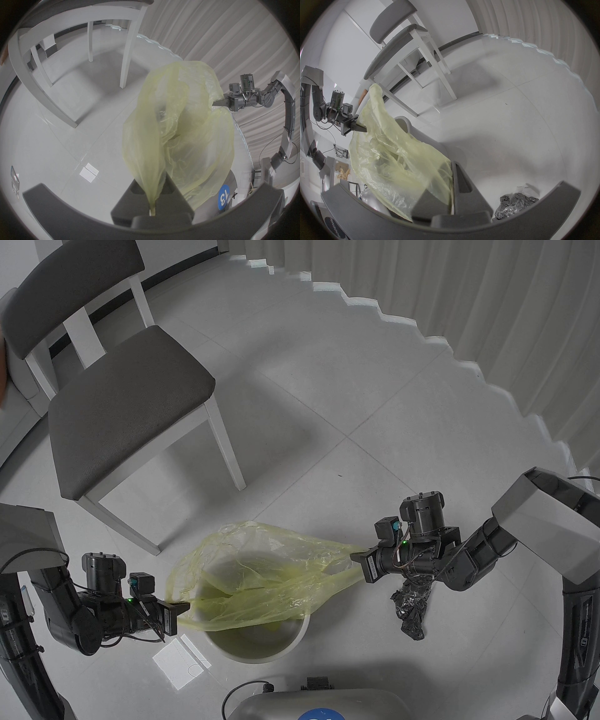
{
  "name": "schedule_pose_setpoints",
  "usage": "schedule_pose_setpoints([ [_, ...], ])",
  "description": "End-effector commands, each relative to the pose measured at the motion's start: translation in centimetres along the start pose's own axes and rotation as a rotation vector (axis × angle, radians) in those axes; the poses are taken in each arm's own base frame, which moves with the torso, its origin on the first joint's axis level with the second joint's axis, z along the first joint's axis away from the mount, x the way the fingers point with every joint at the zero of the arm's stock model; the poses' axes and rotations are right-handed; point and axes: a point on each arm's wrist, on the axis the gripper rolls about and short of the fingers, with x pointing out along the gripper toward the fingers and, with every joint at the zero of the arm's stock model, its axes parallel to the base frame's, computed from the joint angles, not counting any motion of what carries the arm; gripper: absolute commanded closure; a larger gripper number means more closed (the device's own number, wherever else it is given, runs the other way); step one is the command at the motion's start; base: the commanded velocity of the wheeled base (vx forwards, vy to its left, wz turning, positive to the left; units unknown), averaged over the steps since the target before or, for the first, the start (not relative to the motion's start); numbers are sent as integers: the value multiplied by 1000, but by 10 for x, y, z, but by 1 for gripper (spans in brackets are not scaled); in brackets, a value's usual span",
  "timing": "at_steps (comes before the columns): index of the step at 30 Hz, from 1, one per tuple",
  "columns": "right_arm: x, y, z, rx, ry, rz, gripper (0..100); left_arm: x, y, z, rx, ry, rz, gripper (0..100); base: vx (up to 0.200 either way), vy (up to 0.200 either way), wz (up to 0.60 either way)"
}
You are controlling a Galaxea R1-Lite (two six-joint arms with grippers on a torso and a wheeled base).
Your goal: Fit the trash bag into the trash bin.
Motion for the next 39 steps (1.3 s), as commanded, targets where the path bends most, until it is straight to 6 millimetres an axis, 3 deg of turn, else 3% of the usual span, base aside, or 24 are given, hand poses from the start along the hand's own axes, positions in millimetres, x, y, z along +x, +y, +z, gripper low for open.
schedule_pose_setpoints([
  [1,-2,0,2,2,-11,-1,0,0,-2,1,-9,-13,-5,100,0,0,0],
  [7,-35,-5,24,5,-75,-31,0,-6,-5,3,-37,-55,-4,100,0,0,0],
  [21,-87,-1,38,-1,-131,-57,0,13,-11,4,-76,-74,-5,100,0,0,0],
  [28,-101,-5,36,5,-133,-70,0,26,-16,10,-115,-110,-13,100,0,0,0],
  [39,-113,-7,34,1,-165,-57,0,26,-13,12,-121,-120,-2,100,0,0,0],
])
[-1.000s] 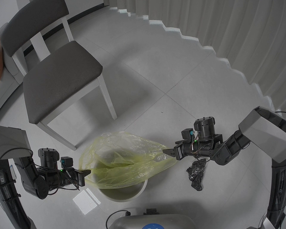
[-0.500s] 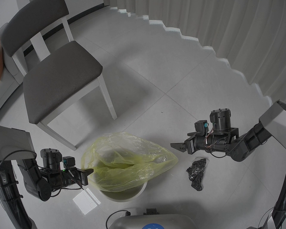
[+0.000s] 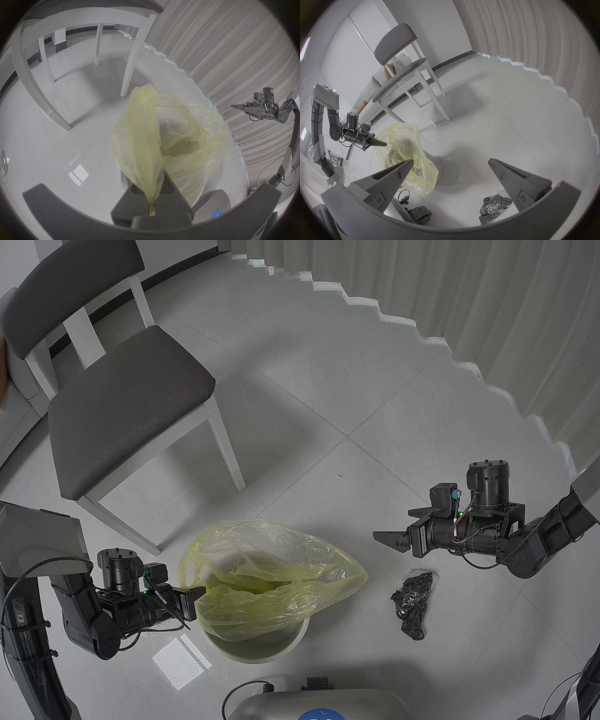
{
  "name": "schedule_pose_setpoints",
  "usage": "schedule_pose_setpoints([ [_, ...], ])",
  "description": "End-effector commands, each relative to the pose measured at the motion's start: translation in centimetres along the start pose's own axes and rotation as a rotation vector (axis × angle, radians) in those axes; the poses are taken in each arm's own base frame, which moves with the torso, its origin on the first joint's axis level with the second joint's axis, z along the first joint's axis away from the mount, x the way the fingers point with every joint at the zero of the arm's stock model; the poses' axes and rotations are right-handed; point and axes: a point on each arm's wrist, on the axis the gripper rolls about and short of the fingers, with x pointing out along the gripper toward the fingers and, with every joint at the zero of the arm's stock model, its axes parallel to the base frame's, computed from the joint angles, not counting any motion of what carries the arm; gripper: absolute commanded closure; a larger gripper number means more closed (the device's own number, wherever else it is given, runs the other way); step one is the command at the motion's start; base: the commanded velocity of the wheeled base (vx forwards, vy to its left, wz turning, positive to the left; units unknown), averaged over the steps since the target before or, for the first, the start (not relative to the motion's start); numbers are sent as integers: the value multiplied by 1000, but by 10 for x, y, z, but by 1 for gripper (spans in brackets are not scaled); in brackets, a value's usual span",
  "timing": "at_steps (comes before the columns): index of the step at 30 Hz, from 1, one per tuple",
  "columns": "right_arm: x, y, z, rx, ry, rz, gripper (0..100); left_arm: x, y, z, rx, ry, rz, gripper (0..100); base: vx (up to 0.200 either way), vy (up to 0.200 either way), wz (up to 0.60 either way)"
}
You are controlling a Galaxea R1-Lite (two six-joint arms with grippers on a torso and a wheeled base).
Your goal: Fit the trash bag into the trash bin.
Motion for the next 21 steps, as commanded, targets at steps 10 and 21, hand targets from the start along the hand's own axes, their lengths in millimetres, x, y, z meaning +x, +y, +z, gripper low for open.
schedule_pose_setpoints([
  [10,-11,1,8,-5,-28,-4,0,-7,-1,0,11,-39,-2,0,0,0,0],
  [21,-19,4,12,-3,-41,-3,0,-29,1,0,18,-143,-31,0,0,0,0],
])
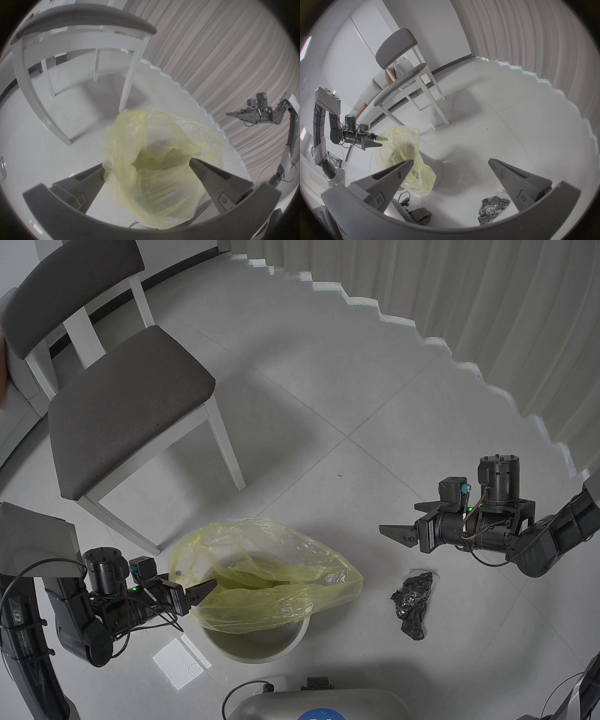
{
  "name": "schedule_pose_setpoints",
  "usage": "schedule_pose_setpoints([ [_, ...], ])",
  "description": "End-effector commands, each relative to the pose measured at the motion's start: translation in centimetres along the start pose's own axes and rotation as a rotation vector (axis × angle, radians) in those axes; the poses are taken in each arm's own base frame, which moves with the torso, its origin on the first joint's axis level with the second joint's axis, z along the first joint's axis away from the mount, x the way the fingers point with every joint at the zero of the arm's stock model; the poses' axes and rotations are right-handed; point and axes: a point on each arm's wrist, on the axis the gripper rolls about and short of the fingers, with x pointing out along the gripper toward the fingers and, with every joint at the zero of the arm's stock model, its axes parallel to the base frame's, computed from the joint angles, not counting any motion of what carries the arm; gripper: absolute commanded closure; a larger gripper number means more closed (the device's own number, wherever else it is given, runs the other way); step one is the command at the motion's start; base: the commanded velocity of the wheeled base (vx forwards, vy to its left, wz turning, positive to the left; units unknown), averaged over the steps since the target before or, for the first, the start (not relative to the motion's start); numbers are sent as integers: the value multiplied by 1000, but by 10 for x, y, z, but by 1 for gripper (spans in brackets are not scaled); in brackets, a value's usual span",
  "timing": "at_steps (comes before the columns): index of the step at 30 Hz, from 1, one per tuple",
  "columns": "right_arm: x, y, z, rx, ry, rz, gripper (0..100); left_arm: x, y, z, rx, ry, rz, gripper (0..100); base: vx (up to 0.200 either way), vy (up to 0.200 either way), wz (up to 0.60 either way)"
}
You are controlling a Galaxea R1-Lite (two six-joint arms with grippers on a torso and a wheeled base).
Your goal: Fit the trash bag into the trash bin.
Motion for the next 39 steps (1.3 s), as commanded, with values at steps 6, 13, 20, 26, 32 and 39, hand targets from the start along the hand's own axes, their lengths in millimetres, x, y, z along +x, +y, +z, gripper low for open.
schedule_pose_setpoints([
  [6,-12,4,8,-3,-23,1,0,-16,3,-11,-41,38,18,0,-67,0,0],
  [13,-16,5,9,-4,-27,1,0,-15,3,-11,-39,33,20,0,-200,0,0],
  [20,-17,6,6,-1,-21,2,0,-15,3,-11,-40,29,21,0,-171,0,0],
  [26,-16,7,7,-5,-26,4,0,-16,6,-8,-37,12,35,0,0,0,0],
  [32,-16,8,8,-7,-30,7,0,-11,11,-3,-56,-17,66,0,0,0,0],
  [39,-11,11,10,-14,-35,19,0,-9,12,-5,-75,-15,88,0,0,0,0],
])
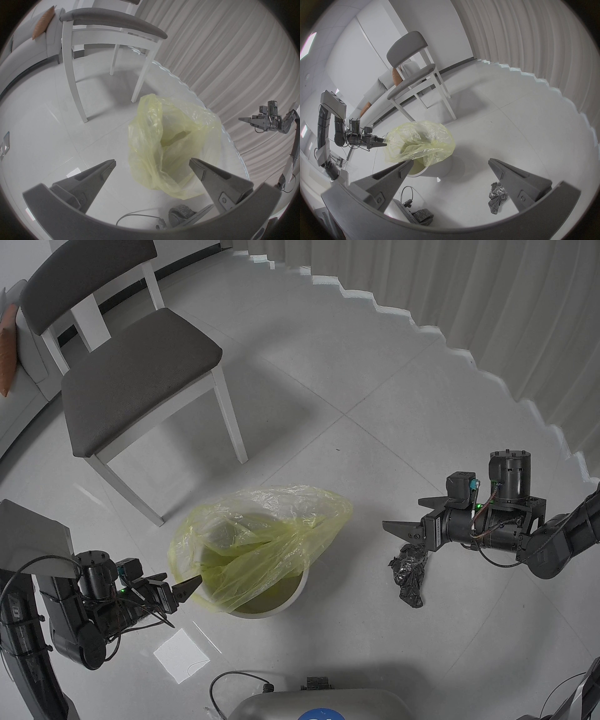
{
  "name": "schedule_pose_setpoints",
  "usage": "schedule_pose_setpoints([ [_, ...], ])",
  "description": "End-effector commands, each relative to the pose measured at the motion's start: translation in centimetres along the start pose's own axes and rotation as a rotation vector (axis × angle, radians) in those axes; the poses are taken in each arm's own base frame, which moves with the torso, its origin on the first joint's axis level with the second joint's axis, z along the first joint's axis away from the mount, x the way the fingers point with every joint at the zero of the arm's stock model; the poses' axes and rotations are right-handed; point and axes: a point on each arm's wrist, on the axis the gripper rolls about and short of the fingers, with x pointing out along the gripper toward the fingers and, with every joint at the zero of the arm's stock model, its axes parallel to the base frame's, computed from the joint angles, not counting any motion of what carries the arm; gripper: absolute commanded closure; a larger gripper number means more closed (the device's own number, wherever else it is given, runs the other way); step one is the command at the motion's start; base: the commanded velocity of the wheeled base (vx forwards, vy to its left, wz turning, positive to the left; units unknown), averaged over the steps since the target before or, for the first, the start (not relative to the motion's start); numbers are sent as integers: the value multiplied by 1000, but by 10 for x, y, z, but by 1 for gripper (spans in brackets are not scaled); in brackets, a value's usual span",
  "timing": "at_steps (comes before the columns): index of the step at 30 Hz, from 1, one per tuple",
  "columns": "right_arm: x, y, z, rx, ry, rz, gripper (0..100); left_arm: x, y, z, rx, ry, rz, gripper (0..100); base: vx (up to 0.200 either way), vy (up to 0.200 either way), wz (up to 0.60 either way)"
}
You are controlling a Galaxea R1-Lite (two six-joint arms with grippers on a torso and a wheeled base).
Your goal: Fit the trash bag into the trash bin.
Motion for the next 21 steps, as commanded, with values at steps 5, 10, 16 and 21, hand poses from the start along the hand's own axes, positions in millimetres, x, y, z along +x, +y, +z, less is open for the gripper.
schedule_pose_setpoints([
  [5,12,10,7,-19,-14,36,0,-7,-2,-2,1,4,4,0,0,0,0],
  [10,27,21,9,-43,-16,74,0,-13,-7,1,13,-5,-3,0,0,0,0],
  [16,40,29,-5,-153,24,105,0,-20,-13,6,26,-22,-17,0,0,0,0],
  [21,41,24,-25,-405,78,112,0,-26,-21,6,33,-19,-34,0,0,0,0],
])
